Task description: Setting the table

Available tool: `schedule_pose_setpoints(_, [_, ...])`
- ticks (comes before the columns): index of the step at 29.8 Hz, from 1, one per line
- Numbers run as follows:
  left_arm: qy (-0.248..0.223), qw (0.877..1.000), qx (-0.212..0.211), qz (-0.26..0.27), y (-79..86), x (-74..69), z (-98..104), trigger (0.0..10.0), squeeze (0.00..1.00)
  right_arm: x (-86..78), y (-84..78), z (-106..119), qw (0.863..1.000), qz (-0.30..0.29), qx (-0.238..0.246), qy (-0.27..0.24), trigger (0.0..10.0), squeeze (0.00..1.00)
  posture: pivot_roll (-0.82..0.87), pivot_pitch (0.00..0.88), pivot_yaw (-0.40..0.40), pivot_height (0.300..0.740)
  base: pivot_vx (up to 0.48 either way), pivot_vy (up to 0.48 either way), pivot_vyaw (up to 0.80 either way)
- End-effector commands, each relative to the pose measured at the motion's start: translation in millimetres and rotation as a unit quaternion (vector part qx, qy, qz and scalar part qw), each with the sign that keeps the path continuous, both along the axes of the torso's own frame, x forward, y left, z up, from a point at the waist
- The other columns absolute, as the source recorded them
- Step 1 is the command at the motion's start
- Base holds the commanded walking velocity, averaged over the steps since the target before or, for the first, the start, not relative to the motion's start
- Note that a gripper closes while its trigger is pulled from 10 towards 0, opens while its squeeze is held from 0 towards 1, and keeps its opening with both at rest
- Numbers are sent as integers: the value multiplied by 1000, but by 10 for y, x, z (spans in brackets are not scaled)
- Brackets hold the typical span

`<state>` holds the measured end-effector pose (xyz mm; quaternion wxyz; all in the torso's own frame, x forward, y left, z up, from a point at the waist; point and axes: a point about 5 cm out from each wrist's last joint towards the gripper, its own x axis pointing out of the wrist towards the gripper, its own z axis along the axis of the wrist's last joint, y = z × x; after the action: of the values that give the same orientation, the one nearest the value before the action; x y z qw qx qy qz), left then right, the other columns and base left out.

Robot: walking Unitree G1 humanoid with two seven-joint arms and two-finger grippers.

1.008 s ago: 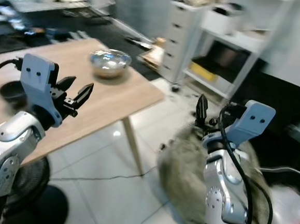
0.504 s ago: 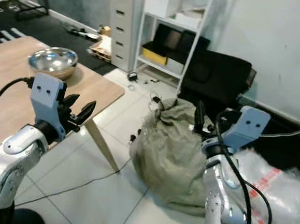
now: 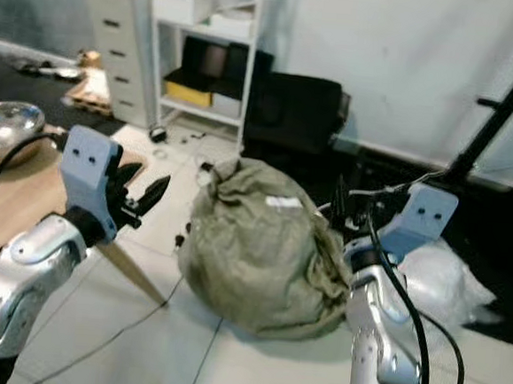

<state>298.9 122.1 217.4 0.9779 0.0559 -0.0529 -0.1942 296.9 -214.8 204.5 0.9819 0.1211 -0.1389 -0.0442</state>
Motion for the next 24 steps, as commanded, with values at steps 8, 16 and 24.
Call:
schedule_pose_setpoints(8, [-8,1000,14,-8,-10,-20,-38,10000,0,0,-14,-24,1000,-5,-3,7,10000,0,-74,0,77,740,0,0,-800])
schedule_pose_setpoints(16, [-7,1000,-4,-12,-3,-5,-5,10000,0,-1,-12,-25,1000,-6,-5,9,10000,0,-76,0,76,740,0,0,-800])
schedule_pose_setpoints(24, [-14,1000,-8,-17,-23,2,30,10000,0,-3,-12,-26,1000,-7,-6,9,10000,0,-78,0,78,740,0,0,-800])
